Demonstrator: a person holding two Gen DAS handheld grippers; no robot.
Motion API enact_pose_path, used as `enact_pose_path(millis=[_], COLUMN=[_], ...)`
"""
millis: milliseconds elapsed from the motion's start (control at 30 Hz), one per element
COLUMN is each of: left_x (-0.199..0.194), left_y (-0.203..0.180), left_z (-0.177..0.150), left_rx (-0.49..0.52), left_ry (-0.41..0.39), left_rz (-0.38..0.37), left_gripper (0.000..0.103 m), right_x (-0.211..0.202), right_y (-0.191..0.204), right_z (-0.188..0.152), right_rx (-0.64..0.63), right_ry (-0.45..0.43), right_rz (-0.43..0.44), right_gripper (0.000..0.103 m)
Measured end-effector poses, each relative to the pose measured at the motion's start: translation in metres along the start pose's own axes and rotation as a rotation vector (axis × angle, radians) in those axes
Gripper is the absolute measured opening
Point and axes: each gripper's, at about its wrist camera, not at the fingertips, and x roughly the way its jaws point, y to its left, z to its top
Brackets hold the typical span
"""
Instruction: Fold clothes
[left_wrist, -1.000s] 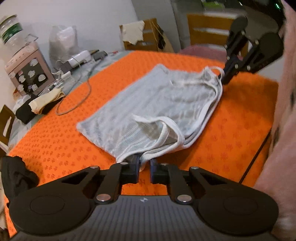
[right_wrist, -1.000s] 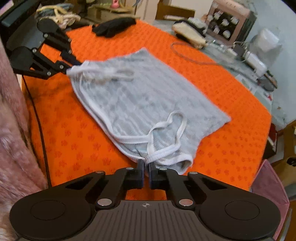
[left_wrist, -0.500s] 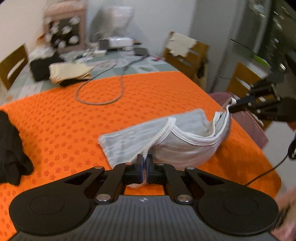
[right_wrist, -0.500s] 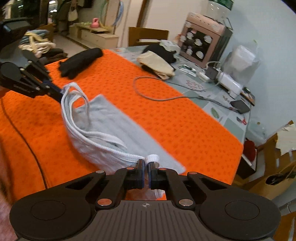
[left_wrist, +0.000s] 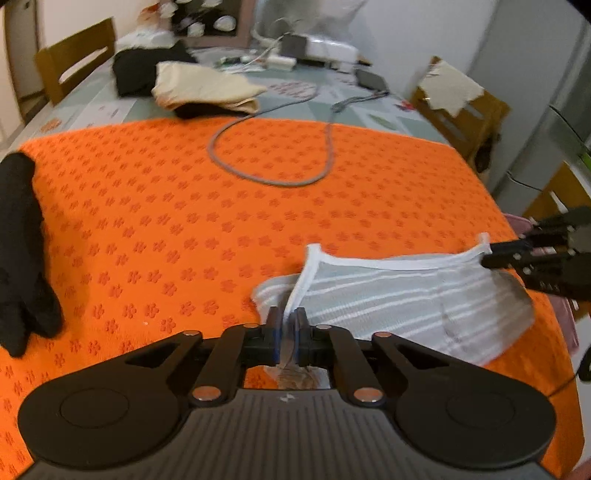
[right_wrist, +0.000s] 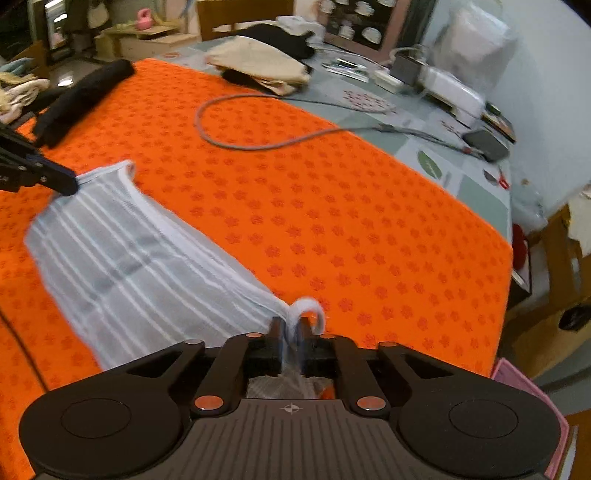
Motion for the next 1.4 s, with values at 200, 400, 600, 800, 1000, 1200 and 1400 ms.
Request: enact_pose_path(millis=[200, 400, 600, 800, 1000, 1200, 1400], left_x=[-0.022, -0.025, -0.023, -0.037, -0.061, -0.085, -0.102], left_y=[0.017, 0.030, 0.038, 0.034, 0.033, 0.040, 0.042], left_z=[-0.015, -0.044, -0.054, -0.055, -0.062, -0.062, -0.061], left_rx=[-0.177, -0.353, -0.437, -0.423, -0.443, -0.465, -0.449], left_ry=[-0.055, -0.006, 0.005, -0.045, -0.107, -0.160, -0.200], left_rz=[-0.025, -0.117, -0.138, -0.126, -0.094, -0.072, -0.055], left_gripper=[0.040, 0.041, 0.041, 0.041, 0.041, 0.041, 0.041], right_x=[-0.032, -0.060, -0.054, -0.038, -0.043, -0.082, -0.092], right_y=[-0.008, -0.022, -0.022, -0.032, -0.029, 0.012, 0.072], right_z=[-0.019, -0.073, -0.109, -0.124, -0.113, -0.035, 0.036], right_rx=[0.205, 0.657, 0.904, 1.081, 1.138, 0.772, 0.381], right_ry=[-0.070, -0.110, -0.121, -0.148, -0.204, -0.223, -0.202], right_rz=[-0.040, 0.031, 0.116, 0.246, 0.248, 0.107, 0.030], right_gripper=[0.050, 0.052, 0.052, 0.034, 0.009, 0.008, 0.008])
